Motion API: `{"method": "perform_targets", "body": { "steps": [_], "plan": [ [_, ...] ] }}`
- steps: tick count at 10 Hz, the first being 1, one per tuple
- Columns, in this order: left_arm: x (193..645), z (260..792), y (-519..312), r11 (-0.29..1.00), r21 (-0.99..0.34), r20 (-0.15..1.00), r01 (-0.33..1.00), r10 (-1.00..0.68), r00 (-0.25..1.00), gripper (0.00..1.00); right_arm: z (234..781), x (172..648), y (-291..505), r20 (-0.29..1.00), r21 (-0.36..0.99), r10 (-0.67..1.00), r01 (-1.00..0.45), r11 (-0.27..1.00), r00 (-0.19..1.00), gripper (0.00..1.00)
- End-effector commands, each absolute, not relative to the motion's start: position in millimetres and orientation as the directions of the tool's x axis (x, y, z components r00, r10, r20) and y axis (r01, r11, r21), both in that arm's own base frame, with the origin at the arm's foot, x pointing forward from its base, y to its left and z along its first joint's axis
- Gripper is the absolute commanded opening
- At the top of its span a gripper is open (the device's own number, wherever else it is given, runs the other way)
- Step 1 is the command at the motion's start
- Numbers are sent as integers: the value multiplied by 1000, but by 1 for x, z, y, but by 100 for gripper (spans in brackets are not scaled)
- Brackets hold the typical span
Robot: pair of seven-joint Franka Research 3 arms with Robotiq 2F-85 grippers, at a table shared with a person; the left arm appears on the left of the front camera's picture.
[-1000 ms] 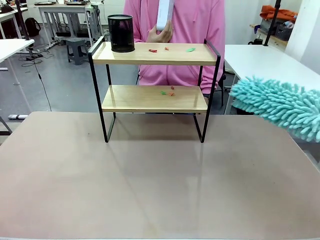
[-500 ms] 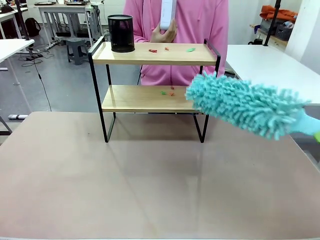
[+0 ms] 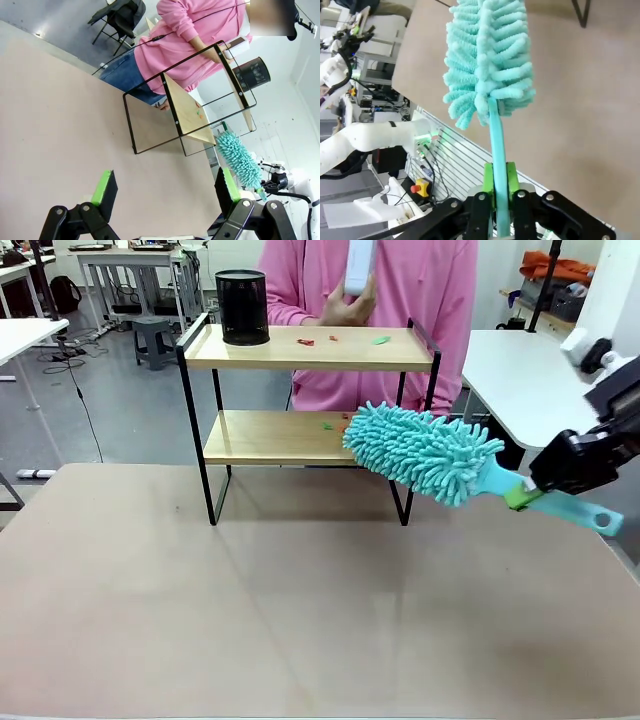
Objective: Clean the shelf.
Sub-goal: Clean the specific tier of the Shelf with the Duster once objects are removed.
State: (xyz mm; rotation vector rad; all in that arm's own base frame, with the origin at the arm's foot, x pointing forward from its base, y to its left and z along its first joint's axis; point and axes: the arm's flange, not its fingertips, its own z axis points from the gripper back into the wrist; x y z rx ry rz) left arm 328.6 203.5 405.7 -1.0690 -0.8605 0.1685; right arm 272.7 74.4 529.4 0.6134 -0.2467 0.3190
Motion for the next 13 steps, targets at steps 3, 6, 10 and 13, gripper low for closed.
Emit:
{"method": "perform_targets", "body": {
  "steps": [3, 6, 10, 13],
  "plan": [
    [328, 404, 200, 502, -813, 556, 296, 516, 651, 100, 528, 273, 75, 314, 518, 219, -361, 775, 924, 13],
    [328, 404, 200, 502, -813, 556, 296, 516, 651, 100, 519, 310, 94, 452, 474, 151, -380, 794, 879, 13],
    [328, 404, 200, 502, -813, 556, 296, 516, 651, 100, 494, 338, 121, 467, 379, 165, -366, 850, 869, 13],
    [328, 404, 200, 502, -813, 556, 296, 516, 651, 100, 480, 348, 144, 573, 302, 151, -379, 875, 806, 13]
  ]
}}
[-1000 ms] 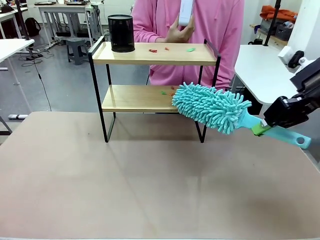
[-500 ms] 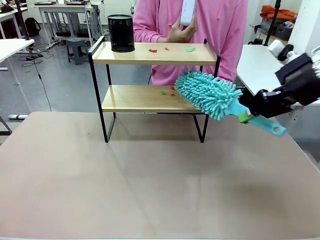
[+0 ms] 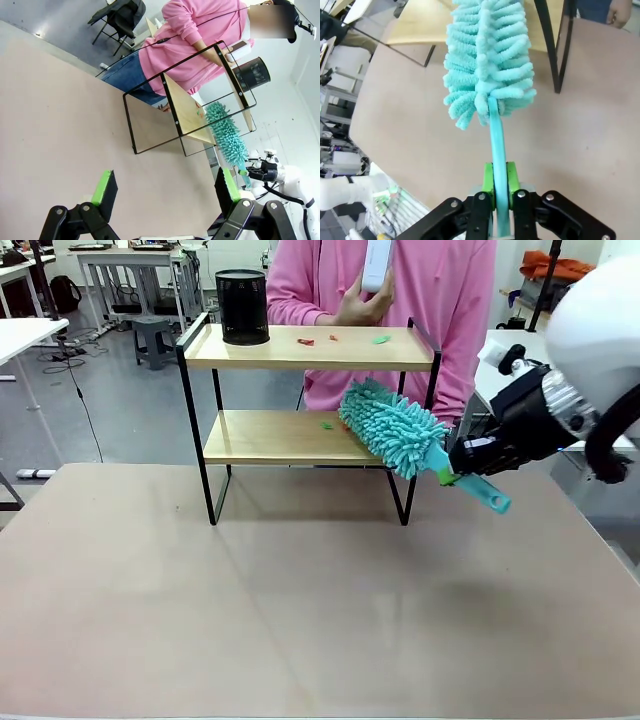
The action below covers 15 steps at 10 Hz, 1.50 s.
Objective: Clean the shelf.
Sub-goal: Clean the specific tier of the Shelf with the Duster once objects are removed.
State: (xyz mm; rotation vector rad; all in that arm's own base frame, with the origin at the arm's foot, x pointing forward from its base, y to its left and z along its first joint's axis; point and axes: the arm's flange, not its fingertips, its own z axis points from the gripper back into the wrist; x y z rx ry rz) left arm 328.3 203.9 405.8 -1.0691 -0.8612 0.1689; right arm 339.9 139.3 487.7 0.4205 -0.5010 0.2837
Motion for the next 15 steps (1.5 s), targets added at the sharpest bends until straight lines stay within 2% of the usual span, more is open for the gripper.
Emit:
{"method": "perform_targets", "body": {
  "steps": [1, 11, 15],
  "plan": [
    [328, 404, 200, 502, -813, 556, 296, 516, 651, 100, 473, 351, 148, 564, 307, 151, -376, 874, 812, 13],
    [328, 404, 200, 502, -813, 556, 296, 516, 651, 100, 457, 372, 160, 573, 321, 96, -331, 887, 814, 13],
    [328, 404, 200, 502, -813, 556, 296, 516, 651, 100, 456, 388, 178, 566, 324, 122, -356, 876, 815, 13]
  ]
}}
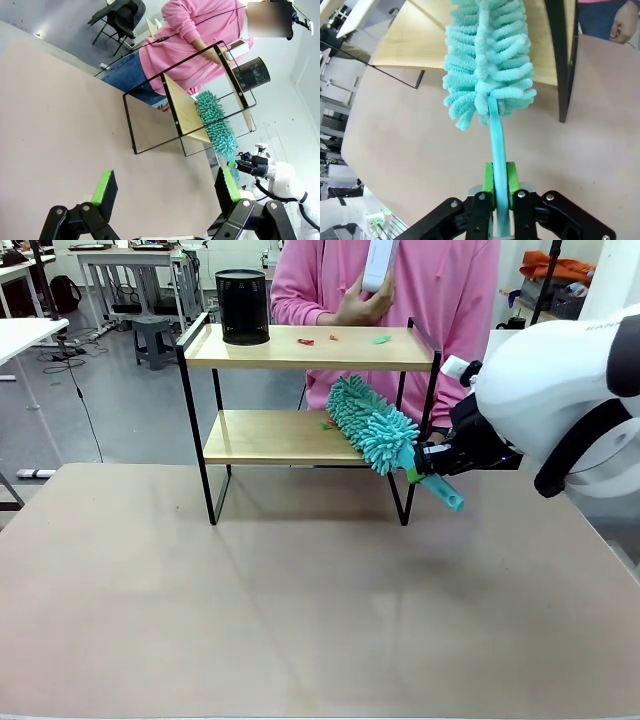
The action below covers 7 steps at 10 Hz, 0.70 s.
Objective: Clean the shelf.
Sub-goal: Clean the specific tier of the Shelf with the Duster once objects are removed.
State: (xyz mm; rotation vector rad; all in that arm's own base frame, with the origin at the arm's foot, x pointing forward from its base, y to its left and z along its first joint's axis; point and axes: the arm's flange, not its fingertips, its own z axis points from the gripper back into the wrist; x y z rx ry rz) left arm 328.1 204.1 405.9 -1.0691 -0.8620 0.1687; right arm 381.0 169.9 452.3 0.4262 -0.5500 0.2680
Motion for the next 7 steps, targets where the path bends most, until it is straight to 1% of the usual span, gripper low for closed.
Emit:
{"method": "perform_targets", "body": {
  "steps": [1, 3, 4, 7],
  "plan": [
    [328, 404, 200, 502, -813, 556, 296, 516, 651, 100, 455, 388, 180, 566, 318, 127, -358, 878, 815, 13],
    [328, 404, 200, 502, -813, 556, 296, 516, 651, 100, 456, 391, 181, 548, 344, 137, -371, 863, 825, 13],
    [328, 404, 200, 502, -813, 556, 296, 516, 651, 100, 456, 392, 184, 526, 352, 168, -393, 849, 834, 13],
    [328, 404, 200, 502, -813, 556, 296, 516, 651, 100, 461, 390, 188, 461, 437, 305, -513, 739, 833, 13]
  ]
}}
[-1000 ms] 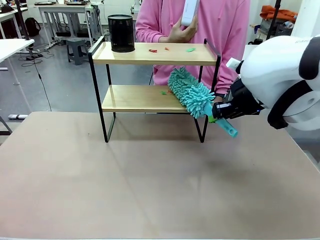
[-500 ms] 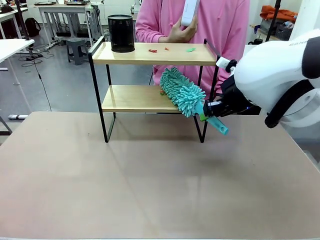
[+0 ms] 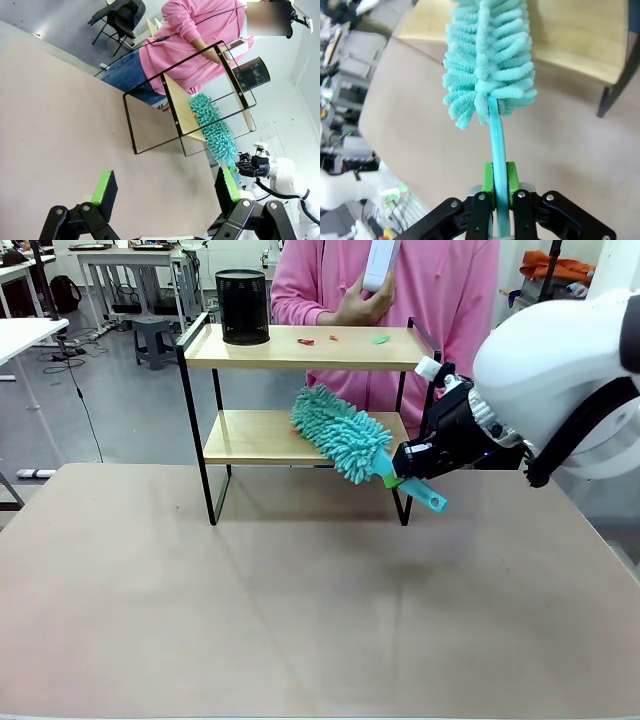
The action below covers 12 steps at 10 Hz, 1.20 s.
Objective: Clean the shelf.
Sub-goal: Clean the specific tier of the Shelf with the Duster once objects are removed.
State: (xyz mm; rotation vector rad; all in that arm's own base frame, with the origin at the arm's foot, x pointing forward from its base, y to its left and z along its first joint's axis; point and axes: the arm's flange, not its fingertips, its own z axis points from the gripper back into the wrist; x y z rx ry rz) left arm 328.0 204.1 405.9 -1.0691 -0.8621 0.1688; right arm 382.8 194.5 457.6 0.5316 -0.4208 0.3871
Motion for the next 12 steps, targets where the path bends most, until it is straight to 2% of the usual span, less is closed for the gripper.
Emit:
{"method": "perform_targets", "body": {
  "steps": [1, 3, 5, 8, 12],
  "plan": [
    [328, 404, 200, 502, -813, 556, 296, 516, 651, 100, 463, 390, 184, 396, 484, 385, -546, 683, 833, 13],
    [328, 404, 200, 502, -813, 556, 296, 516, 651, 100, 465, 386, 171, 325, 542, 492, -585, 603, 808, 13],
    [328, 404, 200, 502, -813, 556, 296, 516, 651, 100, 471, 375, 149, 270, 628, 636, -633, 453, 723, 13],
    [328, 404, 200, 502, -813, 556, 296, 516, 651, 100, 478, 366, 115, 324, 718, 582, -595, 363, 746, 13],
    [328, 404, 200, 502, -813, 556, 296, 516, 651, 100, 486, 353, 84, 316, 798, 527, -522, 302, 789, 13]
  ]
}}
